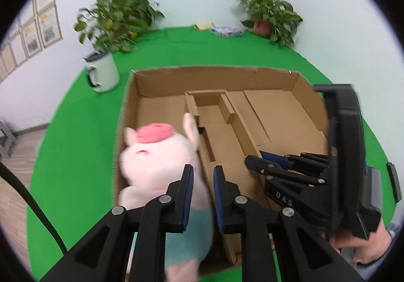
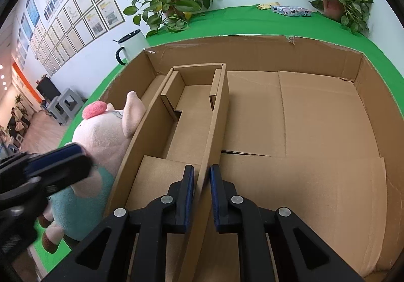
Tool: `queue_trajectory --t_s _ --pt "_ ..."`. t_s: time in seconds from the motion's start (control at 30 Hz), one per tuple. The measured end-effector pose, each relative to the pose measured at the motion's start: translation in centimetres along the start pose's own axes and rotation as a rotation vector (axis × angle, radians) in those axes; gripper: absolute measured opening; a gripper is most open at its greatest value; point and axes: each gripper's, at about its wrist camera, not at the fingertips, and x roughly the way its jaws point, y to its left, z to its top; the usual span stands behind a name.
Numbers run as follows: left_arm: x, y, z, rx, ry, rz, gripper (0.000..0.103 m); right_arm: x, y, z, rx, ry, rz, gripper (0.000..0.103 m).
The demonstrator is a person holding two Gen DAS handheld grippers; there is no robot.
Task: Organize objects
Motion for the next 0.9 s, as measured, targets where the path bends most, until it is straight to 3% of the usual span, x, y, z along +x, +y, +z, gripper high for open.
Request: queue_trajectory --t_s 0.17,0.37,0.4,0.43,0.47,0.53,0.6,0.67,0.9 --pt "-1.9 0.5 -1.1 0.003 -0.050 0.012 0.015 -0.5 1.3 -0.2 -0.028 -0.007 -0.037 0.012" --pt "-2.3 1.2 -2.4 -0.030 -0.070 0.014 0.015 -1.6 1.6 -0.8 -0.059 -0.028 -0.018 0.016" --pt "-2.5 1.2 -2.7 -0.034 -0.080 0.020 0.015 -2.1 1.6 -1.0 -0.065 -0.045 -0.014 0.026" --pt "-2.9 1.2 -3.0 -0.037 -0.099 0.028 0.015 -3.1 1.8 -1.2 -0.076 -0.081 -0.012 0.044" --pt "-3.3 1.1 -3.4 -0.038 -0.124 0.033 0.019 -4.2 2.0 -1.5 -0.091 -0.121 -0.011 0.054" --pt "-4.4 0.8 -4.1 -0.035 -0.182 0.042 0.034 -7.1 2.7 -2.7 -0.151 -0.215 -0.015 0.090" --pt "-5.7 0.0 -4.9 -0.039 -0.266 0.051 0.067 -9.6 3.5 -4.4 -0.212 -0.273 -0.041 0.102" --pt "-7.2 -0.7 -6.1 -0.068 -0.368 0.057 0.082 -11.5 3.8 -6.2 -0.239 -0.301 -0.080 0.102" --pt "-9.8 -3.2 -8.5 -0.093 -0.486 0.075 0.082 -17.6 3.1 -12.9 -0.198 -0.414 -0.157 0.102"
